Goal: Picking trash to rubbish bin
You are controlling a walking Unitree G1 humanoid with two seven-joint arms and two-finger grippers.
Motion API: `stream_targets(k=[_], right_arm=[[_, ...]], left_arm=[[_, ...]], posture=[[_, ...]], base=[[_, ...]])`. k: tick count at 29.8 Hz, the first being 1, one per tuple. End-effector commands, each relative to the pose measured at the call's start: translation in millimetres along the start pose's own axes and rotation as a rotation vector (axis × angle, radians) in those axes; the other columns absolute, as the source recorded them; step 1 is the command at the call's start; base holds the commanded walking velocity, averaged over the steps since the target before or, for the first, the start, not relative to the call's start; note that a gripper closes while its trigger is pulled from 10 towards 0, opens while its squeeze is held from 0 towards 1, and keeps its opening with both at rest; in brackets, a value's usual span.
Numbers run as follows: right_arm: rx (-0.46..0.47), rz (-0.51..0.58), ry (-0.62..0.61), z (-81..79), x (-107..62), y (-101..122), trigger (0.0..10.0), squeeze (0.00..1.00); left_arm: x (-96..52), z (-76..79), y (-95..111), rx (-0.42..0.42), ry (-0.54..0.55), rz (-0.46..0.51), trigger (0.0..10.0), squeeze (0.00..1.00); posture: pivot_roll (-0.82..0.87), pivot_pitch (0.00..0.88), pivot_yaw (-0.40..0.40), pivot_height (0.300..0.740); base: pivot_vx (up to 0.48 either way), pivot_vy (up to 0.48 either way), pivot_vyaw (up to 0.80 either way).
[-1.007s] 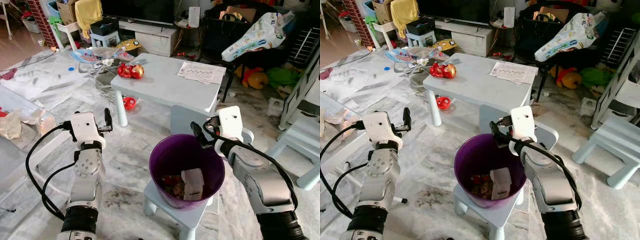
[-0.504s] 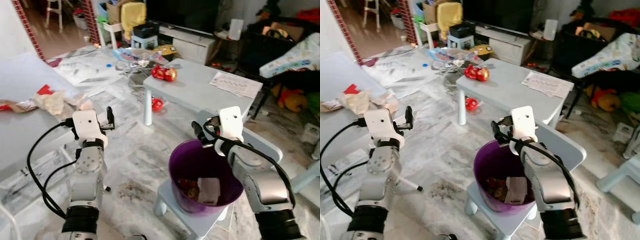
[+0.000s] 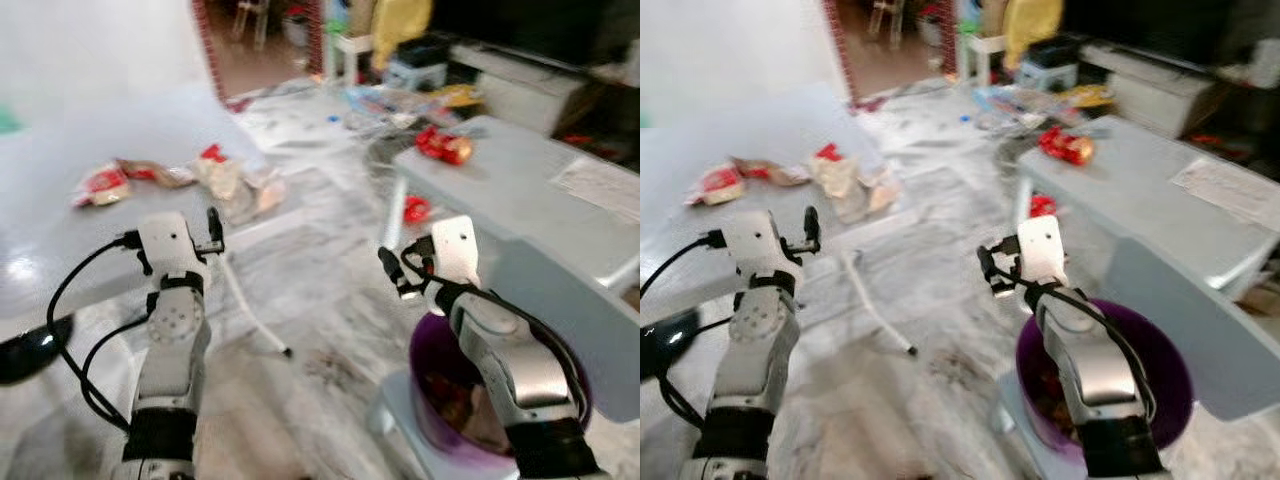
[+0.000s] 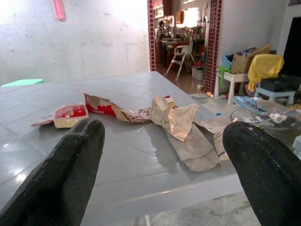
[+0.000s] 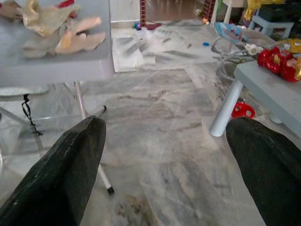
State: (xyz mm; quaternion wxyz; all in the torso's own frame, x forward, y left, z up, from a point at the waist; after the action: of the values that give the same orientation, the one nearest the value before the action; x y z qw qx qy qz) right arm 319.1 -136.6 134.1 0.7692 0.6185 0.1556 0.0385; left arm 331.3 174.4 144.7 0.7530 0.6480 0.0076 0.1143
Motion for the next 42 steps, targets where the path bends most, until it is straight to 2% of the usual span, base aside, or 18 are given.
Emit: stream_targets(k=[1,7,16,39,42], right_arm=[[0.002,0.016,0.015,-5.9,2.3,5.3,10.0,0.0],[0.005,0.017,0.013,-5.1,3.4,4.8,10.0,0.0],[0.027,0.028,0.01,-5.8,5.5,6.0,10.0,0.0],[0.002,0.03,-0.007,-2.0,5.4,3.9,10.0,0.0],[-0.007,0.027,-0.009,-0.2,4.6,2.1,10.0,0.0]], left_arm=[[0.3,-8.9,2.2,0.019,0.019,-0.001,10.0,0.0],[-0.2,-10.5,2.3,0.027,0.023,-0.01,10.0,0.0],[-0.3,-14.1,2.0,0.031,0.026,-0.025,10.0,0.0],[-1.1,-6.1,-1.8,0.024,0.007,-0.055,10.0,0.0],[-2.2,-4.3,2.0,0.008,-0.001,-0.026,10.0,0.0]], posture=[[-0.04,0.012,0.027,0.74],[-0.03,0.012,0.03,0.74],[-0.02,0.008,0.028,0.74],[-0.02,0.012,0.027,0.74],[-0.02,0.014,0.023,0.74]], base=[[0.0,0.0,0.8],[0.0,0.0,0.68],[0.0,0.028,0.0],[0.0,0.472,0.0],[0.0,0.3,0.0]])
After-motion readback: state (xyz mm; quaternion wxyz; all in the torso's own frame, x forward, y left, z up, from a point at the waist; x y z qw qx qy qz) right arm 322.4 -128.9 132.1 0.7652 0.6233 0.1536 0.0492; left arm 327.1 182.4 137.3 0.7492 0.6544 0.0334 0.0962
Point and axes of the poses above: a point about 5 cm out from each wrist's last joint towards the gripper, its own x axis pointing out of the wrist towards the gripper, its own y axis along the axis of the wrist's last joint, z = x × y, the point moved 1 cm from there along x, pointing out of the wrist towards the gripper, and after that the axes turned 9 degrees about -x, right-handed, at the moved point
